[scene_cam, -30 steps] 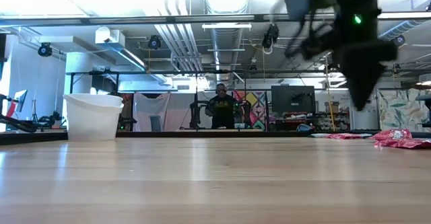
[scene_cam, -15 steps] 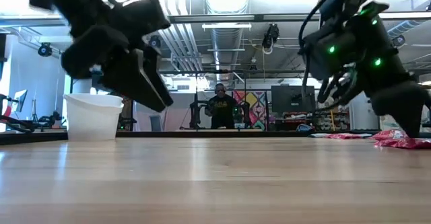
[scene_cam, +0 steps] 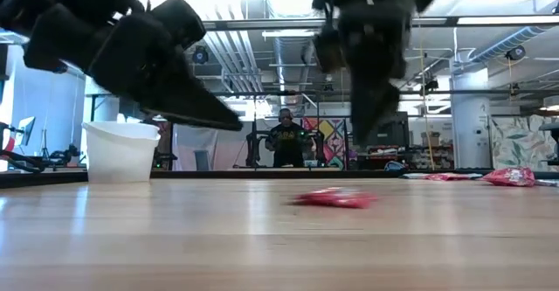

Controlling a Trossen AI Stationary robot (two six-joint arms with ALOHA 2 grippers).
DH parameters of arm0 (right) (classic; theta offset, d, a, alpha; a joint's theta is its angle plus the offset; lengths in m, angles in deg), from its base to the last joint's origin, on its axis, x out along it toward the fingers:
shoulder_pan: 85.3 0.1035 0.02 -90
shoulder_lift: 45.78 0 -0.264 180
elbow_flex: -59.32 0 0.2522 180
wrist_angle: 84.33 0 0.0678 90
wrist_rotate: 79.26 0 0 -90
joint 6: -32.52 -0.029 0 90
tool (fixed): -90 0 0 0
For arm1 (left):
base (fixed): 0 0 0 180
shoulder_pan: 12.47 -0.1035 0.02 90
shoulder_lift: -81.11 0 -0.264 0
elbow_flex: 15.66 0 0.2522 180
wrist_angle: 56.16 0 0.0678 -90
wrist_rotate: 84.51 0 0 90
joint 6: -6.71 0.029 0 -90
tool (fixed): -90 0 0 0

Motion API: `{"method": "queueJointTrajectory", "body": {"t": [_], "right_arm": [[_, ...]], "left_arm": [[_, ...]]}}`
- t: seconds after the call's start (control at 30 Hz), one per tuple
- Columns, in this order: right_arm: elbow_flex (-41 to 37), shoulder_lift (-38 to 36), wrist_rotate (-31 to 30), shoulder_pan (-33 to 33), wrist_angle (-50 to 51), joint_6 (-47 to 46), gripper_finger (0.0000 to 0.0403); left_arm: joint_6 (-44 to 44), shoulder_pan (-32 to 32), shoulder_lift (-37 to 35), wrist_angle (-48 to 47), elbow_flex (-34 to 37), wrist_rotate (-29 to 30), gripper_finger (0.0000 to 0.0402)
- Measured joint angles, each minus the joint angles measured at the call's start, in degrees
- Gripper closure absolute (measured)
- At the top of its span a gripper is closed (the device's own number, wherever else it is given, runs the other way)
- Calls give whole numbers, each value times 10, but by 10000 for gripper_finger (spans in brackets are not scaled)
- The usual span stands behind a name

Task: Sort candy by brand, put in halloween buckets
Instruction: Put the red candy into the white bucket

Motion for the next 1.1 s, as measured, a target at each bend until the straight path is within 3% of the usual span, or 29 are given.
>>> {"method": "queueJointTrajectory", "body": {"t": [0.2,0.43,0.83,1.0,1.1], "right_arm": [[55,0,-36,38,5,11,184],[53,0,-66,89,10,-12,184],[42,0,-98,117,8,-13,184],[34,0,-99,117,10,-12,184],[34,0,-99,117,8,-11,184]], "left_arm": [[9,10,67,26,-25,-23,163],[-9,37,131,3,-58,94,140],[-64,58,233,73,-102,100,134],[-83,58,247,111,-89,102,136],[-105,58,247,116,-74,135,152]]}}
